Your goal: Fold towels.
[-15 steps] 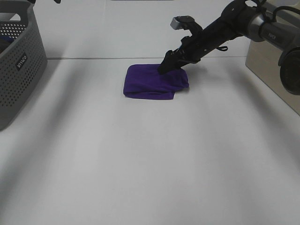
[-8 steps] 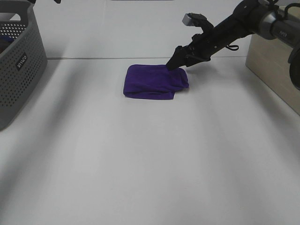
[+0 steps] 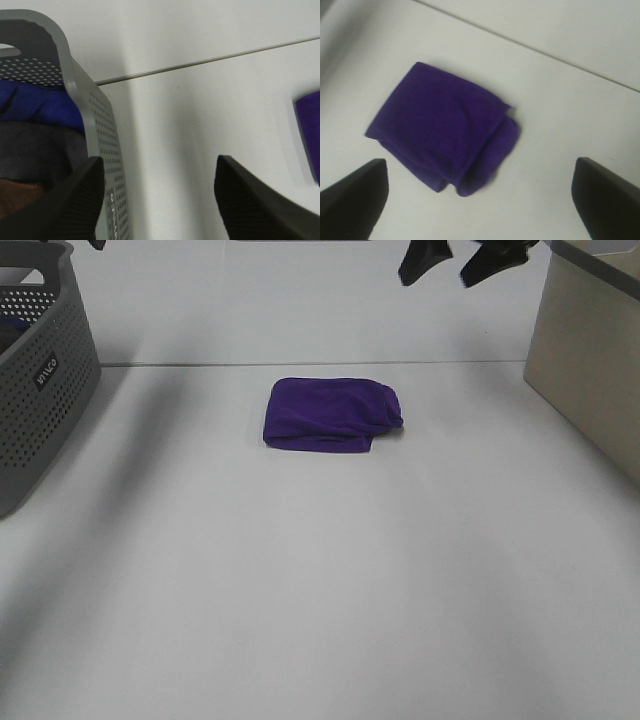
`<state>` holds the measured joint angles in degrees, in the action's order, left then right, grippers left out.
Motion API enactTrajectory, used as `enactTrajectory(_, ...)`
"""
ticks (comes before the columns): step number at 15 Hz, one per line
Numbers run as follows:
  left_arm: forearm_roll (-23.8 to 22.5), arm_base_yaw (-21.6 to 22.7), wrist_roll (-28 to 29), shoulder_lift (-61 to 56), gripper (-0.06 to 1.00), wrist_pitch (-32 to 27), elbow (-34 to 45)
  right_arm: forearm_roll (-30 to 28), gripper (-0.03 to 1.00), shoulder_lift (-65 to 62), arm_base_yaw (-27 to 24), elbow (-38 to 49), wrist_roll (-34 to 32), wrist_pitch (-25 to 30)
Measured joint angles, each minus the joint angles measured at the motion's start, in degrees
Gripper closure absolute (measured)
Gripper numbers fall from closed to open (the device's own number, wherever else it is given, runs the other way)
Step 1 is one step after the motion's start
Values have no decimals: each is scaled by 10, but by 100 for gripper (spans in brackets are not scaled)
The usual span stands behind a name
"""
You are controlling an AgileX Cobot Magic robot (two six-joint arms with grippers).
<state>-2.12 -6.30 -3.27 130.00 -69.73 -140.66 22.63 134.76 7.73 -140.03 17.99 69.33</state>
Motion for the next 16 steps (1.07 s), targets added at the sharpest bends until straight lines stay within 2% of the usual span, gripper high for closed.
enactTrajectory(1,0,0,-5,-7,36,0,0,-61,1,-25,0,0,-40,2)
enactTrajectory(2,-11,1,-8,-42,35,0,15,-153,1,-82,-3,2,-79,2)
enactTrajectory(4,-26,6,-8,-90,30,1,54,-184,1,-140,-11,44,-97,0)
enactTrajectory(6,-37,38,-7,-164,22,1,144,-187,1,-252,-38,170,-107,0)
enactTrajectory(8,-44,72,-6,-262,20,1,246,-198,1,-388,-62,336,-119,1)
enactTrajectory(9,-45,76,-6,-285,20,1,276,-198,1,-419,-64,368,-121,1)
enactTrajectory(10,-44,82,-6,-369,20,1,367,-197,1,-544,-64,470,-131,2)
enactTrajectory(11,-44,83,-6,-402,20,3,393,-197,1,-586,-64,504,-132,2)
enactTrajectory(13,-43,83,-5,-537,19,25,516,-197,1,-727,-64,620,-133,2)
enactTrajectory(14,-43,83,-2,-600,19,36,580,-197,1,-803,-64,668,-133,2)
enactTrajectory(15,-43,83,1,-729,19,50,690,-197,1,-940,-64,757,-133,3)
enactTrajectory(16,-45,83,3,-794,19,58,745,-197,1,-1004,-64,799,-133,4)
